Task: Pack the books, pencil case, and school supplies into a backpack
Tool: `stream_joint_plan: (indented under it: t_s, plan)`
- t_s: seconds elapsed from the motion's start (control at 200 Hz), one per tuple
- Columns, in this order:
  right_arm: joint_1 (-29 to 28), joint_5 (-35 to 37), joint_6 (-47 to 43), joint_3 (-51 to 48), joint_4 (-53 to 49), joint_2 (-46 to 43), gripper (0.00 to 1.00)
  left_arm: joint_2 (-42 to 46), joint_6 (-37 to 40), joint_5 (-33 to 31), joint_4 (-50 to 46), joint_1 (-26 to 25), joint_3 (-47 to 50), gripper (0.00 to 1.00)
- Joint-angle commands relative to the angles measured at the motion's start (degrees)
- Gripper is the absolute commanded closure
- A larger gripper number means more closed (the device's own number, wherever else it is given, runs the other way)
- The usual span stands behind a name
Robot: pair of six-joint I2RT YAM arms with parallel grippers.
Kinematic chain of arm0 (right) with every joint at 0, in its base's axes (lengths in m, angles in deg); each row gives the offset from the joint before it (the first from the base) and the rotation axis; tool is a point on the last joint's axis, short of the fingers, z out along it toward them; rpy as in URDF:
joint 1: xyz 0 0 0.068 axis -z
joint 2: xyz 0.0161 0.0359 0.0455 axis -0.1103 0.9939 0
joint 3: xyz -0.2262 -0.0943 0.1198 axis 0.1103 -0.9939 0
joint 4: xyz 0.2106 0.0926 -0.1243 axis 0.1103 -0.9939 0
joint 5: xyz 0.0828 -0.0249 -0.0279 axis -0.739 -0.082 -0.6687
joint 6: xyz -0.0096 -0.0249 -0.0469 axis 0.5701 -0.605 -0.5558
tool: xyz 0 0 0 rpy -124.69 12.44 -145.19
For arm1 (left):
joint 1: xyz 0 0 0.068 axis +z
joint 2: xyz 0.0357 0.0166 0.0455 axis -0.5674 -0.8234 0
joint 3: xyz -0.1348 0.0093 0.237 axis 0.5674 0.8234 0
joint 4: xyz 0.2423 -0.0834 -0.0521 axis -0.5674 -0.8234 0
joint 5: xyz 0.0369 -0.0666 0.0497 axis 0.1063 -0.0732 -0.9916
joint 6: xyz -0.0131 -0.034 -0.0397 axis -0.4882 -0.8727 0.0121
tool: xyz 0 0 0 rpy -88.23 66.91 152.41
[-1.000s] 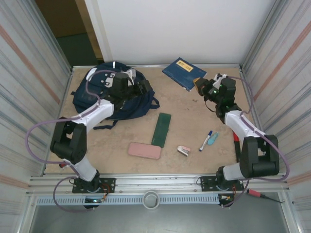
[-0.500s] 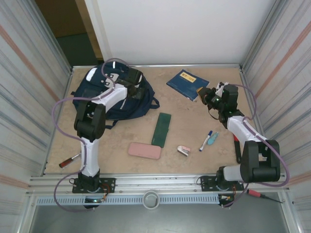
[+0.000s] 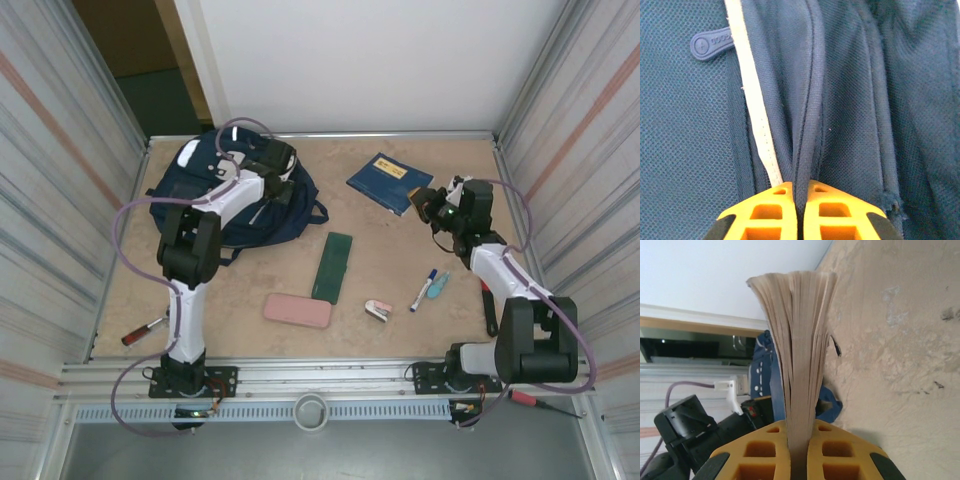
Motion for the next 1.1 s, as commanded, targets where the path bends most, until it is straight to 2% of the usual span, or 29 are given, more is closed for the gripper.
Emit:
stream_joint_plan:
  t_s: [0.0, 0.18, 0.356, 0.626, 0.771, 0.872, 1.092]
  plan:
    - [0.5, -0.5, -7.9, 3.3, -6.8, -3.3, 1.0, 6.0, 1.0, 7.6, 2.9, 0.0, -0.1, 1.0]
    - [0.1, -5.3, -16.4, 8.7, -17.0, -1.6, 1.0, 14.2, 0.5, 21.5, 9.0, 1.6, 2.3, 1.0]
    - [-1.9, -6.9, -18.1, 10.1, -17.5, -0.9, 1.0, 16.6, -4.9, 34.6, 11.3, 5.1, 0.3, 1.0]
    - [-9.0, -6.7, -17.9, 15.7, -15.0, 6.3, 1.0, 18.4, -13.8, 48.9, 17.4, 7.1, 0.6, 1.0]
    - [-13.2, -5.5, -15.8, 19.9, -11.7, 13.6, 1.0, 18.0, -17.3, 52.5, 20.3, 8.2, 0.5, 1.0]
    - [-15.6, -4.5, -11.5, 22.4, -5.5, 19.3, 1.0, 17.3, -18.8, 53.8, 21.9, 8.7, 0.3, 1.0]
    - [-22.2, 0.1, -4.1, 33.3, 4.2, 35.5, 1.0, 16.0, -19.4, 54.8, 22.3, 9.0, -0.4, 1.0]
